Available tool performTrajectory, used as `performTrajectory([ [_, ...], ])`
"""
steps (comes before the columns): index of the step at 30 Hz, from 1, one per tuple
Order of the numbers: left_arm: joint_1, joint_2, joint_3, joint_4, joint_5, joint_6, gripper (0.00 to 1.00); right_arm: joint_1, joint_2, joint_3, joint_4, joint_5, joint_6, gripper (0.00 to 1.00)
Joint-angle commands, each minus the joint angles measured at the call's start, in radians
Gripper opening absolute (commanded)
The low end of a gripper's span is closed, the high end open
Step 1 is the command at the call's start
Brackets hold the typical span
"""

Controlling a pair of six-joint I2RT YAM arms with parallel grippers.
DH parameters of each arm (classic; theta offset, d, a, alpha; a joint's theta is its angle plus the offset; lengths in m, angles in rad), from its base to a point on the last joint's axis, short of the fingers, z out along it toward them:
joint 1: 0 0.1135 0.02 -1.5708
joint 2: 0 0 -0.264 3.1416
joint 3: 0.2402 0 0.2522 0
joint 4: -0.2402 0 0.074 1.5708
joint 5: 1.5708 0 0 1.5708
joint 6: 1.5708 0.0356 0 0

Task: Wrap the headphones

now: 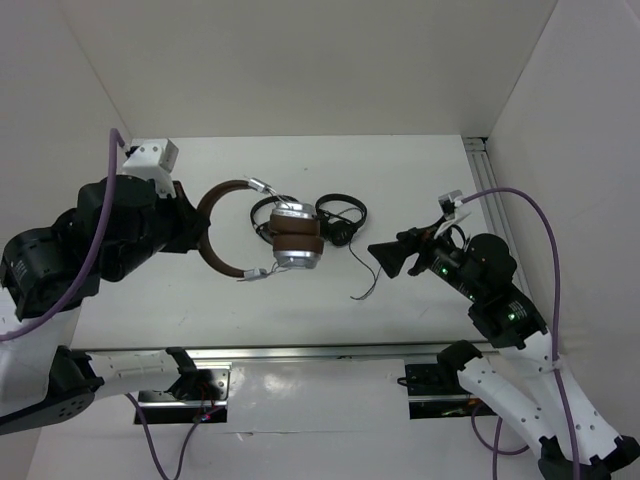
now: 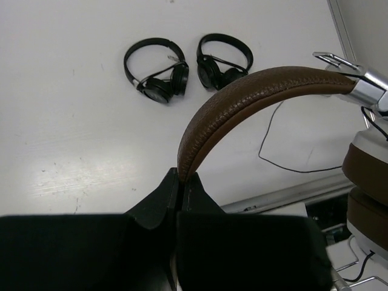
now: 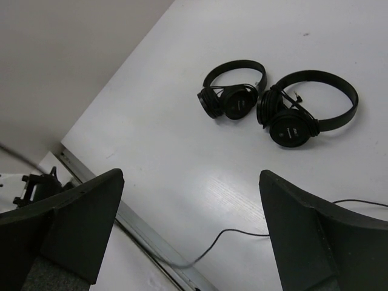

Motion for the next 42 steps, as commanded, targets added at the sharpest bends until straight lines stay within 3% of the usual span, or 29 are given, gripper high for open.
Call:
performTrajectory([
  [1, 0.003, -0.047, -0.01, 0.146, 0.106, 0.031, 0.0, -0.006, 0.027, 0.052, 0.05, -0.011, -0.079, 1.0],
  [11, 0.003, -0.048, 0.0, 0.157, 0.175, 0.041, 0.0, -0.006, 0.046, -0.043, 0.209, -0.129, -0.107, 0.97],
  [16, 0.003, -0.057, -0.029, 0.129, 0.129, 0.041, 0.0, -0.006, -0.066, -0.085, 0.249, 0.106, 0.008, 0.96],
  [20, 0.003, -0.02, -0.029, 0.057, 0.036, -0.001, 0.01, -0.006, -0.132, -0.099, 0.308, -0.033, -0.015, 0.97],
  [27, 0.003, 0.001, -0.018, 0.048, 0.014, -0.013, 0.0, -0.006, -0.065, -0.045, 0.201, -0.299, -0.158, 0.99],
  [29, 0.003, 0.001, 0.009, 0.048, 0.014, -0.013, 0.0, -0.006, -0.04, -0.045, 0.173, -0.308, -0.17, 0.97],
  [34, 0.003, 0.001, 0.029, 0.048, 0.014, -0.013, 0.0, -0.006, -0.066, -0.08, 0.162, -0.163, -0.15, 0.92],
  [42, 0.003, -0.008, 0.04, 0.028, -0.027, -0.022, 0.0, -0.006, -0.052, -0.114, 0.21, -0.291, -0.132, 0.86],
])
